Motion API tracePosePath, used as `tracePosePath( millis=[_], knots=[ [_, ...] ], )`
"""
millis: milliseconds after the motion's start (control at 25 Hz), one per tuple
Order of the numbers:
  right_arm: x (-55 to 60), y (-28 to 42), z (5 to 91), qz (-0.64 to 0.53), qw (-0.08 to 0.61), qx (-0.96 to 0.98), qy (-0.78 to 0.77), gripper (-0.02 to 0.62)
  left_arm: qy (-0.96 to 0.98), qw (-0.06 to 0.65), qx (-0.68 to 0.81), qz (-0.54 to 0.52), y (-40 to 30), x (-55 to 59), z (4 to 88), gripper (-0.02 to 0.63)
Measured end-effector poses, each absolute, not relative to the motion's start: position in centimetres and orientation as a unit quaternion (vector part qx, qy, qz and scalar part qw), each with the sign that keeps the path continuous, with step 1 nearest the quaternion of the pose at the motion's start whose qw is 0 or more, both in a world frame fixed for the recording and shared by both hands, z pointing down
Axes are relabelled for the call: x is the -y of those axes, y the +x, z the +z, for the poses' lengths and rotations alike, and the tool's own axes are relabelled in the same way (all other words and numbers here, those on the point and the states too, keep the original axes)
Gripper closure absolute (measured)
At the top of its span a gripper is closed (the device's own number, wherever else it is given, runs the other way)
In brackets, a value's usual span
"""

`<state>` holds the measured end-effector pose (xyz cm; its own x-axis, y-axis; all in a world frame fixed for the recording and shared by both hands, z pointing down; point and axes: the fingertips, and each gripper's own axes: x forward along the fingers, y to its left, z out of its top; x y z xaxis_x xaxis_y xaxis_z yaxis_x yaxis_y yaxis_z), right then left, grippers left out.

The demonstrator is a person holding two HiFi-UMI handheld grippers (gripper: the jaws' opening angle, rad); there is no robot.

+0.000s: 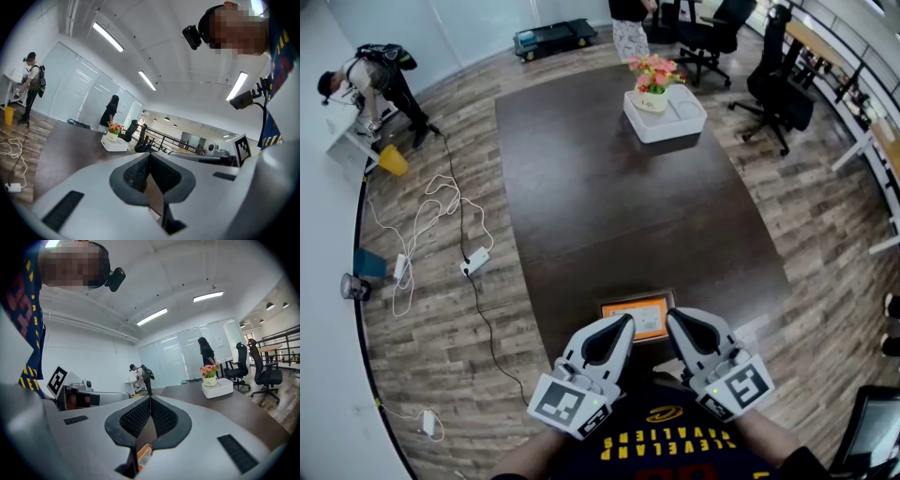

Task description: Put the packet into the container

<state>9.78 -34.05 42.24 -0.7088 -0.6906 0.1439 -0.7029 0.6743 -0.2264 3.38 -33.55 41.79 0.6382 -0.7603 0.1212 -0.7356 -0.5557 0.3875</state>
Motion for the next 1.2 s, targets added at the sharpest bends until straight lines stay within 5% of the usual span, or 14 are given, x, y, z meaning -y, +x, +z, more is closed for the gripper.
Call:
tracePosePath(
  millis=[1200],
  knots=[
    [33.45, 9.58, 42.32, 0.132, 0.015, 0.915, 0.381, 0.586, 0.881, 0.194, 0.432, -0.024, 3.05, 33.03, 42.18, 0.606]
  ],
)
